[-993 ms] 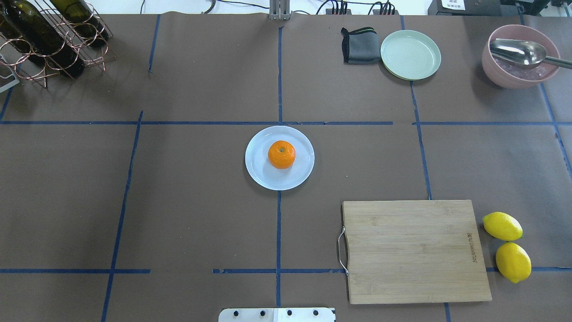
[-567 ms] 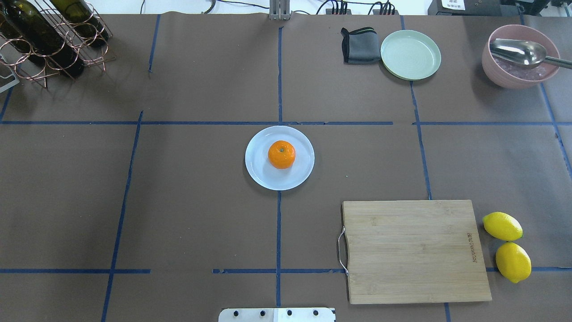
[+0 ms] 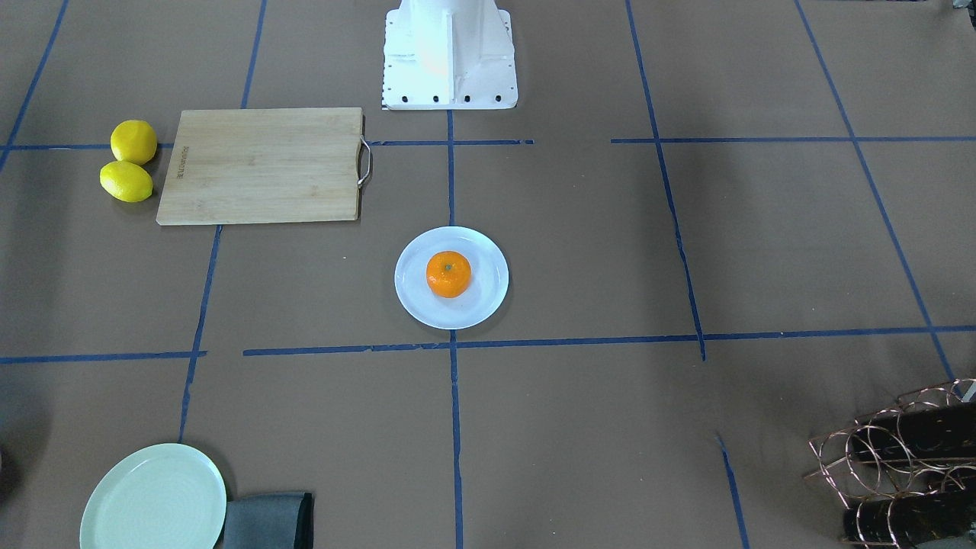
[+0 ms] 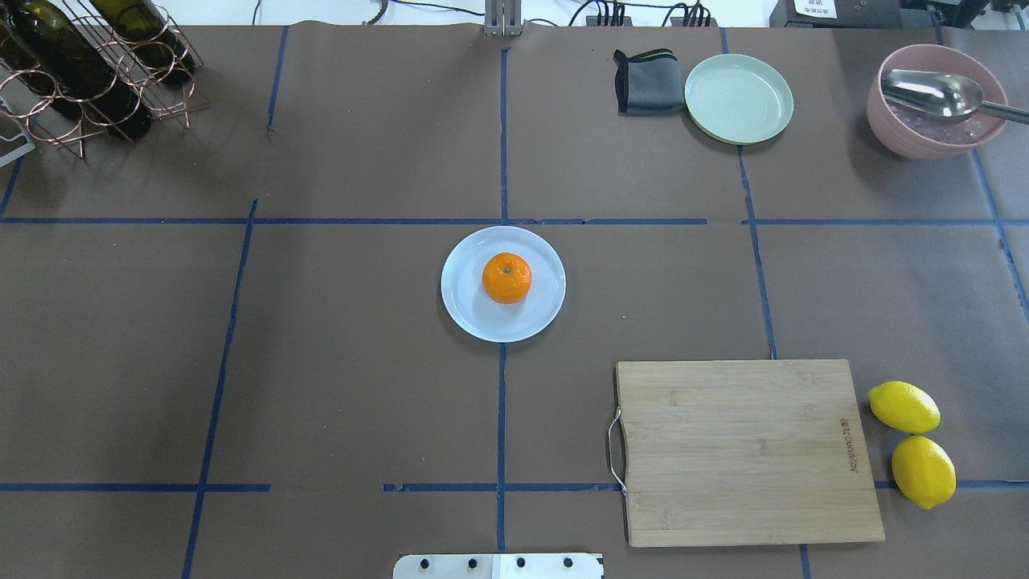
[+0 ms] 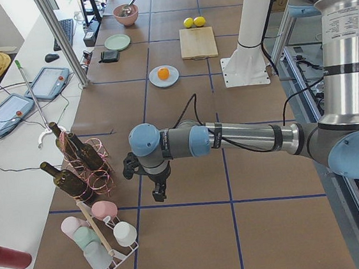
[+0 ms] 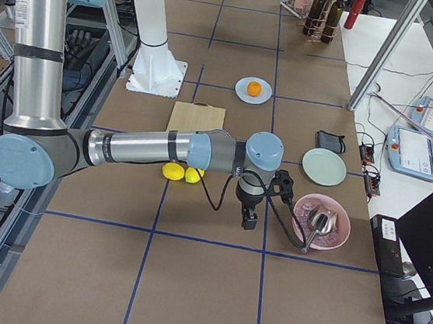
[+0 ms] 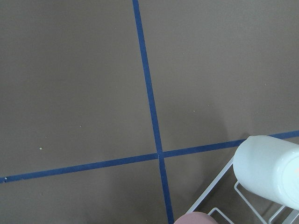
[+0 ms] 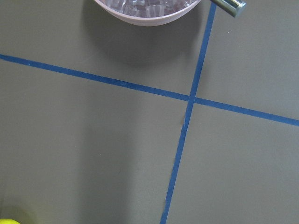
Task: Pick orange to plate
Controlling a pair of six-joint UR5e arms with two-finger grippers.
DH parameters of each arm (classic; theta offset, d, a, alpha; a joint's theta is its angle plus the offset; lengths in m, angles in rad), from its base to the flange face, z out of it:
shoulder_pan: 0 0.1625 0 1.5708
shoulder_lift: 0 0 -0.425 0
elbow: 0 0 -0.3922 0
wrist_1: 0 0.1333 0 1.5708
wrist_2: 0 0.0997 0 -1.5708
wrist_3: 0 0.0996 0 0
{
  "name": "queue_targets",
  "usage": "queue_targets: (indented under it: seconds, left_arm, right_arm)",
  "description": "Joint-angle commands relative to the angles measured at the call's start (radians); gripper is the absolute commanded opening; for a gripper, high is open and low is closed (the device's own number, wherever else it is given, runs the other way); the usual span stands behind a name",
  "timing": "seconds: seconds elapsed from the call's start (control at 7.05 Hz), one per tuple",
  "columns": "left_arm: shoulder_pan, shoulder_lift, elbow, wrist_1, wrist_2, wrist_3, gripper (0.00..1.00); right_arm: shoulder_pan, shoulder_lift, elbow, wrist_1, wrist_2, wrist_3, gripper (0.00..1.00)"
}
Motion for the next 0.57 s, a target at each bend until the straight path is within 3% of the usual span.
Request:
queue_targets:
  seconds: [0.0,0.43]
  left_arm:
    - [0.0,-0.003,0.002,0.001,0.002,-0.001,1.0]
    - [0.001,-0.013,0.001,0.006,0.007,0.002,1.0]
  right_arm:
    - [0.0,-0.002,-0.001,0.001,0.0,0.002,1.0]
    - [0.0,-0.002,-0.001,0.001,0.0,0.002,1.0]
